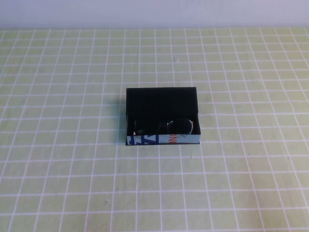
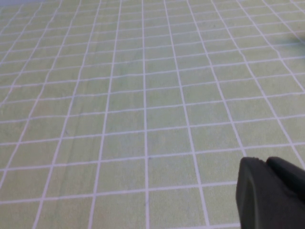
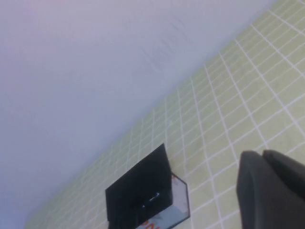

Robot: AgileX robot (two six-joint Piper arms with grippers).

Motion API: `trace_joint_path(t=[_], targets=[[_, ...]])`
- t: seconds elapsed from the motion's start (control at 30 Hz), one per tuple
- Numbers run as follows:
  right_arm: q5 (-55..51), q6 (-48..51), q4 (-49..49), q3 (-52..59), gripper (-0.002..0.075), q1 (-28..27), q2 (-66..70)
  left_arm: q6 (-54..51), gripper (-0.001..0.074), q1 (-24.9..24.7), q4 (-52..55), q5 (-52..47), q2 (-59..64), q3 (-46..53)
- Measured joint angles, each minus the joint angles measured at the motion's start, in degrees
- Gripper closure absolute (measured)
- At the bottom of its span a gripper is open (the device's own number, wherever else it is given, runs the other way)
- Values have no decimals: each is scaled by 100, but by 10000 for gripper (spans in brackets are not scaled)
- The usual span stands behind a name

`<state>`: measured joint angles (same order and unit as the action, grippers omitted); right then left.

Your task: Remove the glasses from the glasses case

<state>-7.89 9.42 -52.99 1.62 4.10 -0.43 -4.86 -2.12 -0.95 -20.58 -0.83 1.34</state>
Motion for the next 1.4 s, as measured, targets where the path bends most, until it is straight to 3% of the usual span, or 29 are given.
trace_joint_path(t=[0.1, 0.27, 0.53, 0.7, 1.0, 1.1, 1.4], targets=[[-282, 63, -297, 0, 743, 0, 0, 0, 739, 0, 0, 0, 0, 0], [-1754, 97, -246, -620, 743, 0, 752, 0, 739, 0, 0, 0, 0, 0], [-4050, 278, 1331, -2866, 743, 0, 3371, 0, 739, 0, 0, 0, 0, 0], [-4535, 638, 2019, -3941, 743, 0, 4668, 0, 739, 0, 0, 0, 0, 0], [-5022, 1510, 2017, -4919, 743, 15, 6240, 0, 739, 0, 0, 0, 0, 0], [-5031, 1692, 1992, -5106, 743, 368, 6552, 0, 739, 0, 0, 0, 0, 0], [-4958, 2176, 2852, -6549, 743, 2291, 8073, 0, 739, 0, 0, 0, 0, 0]])
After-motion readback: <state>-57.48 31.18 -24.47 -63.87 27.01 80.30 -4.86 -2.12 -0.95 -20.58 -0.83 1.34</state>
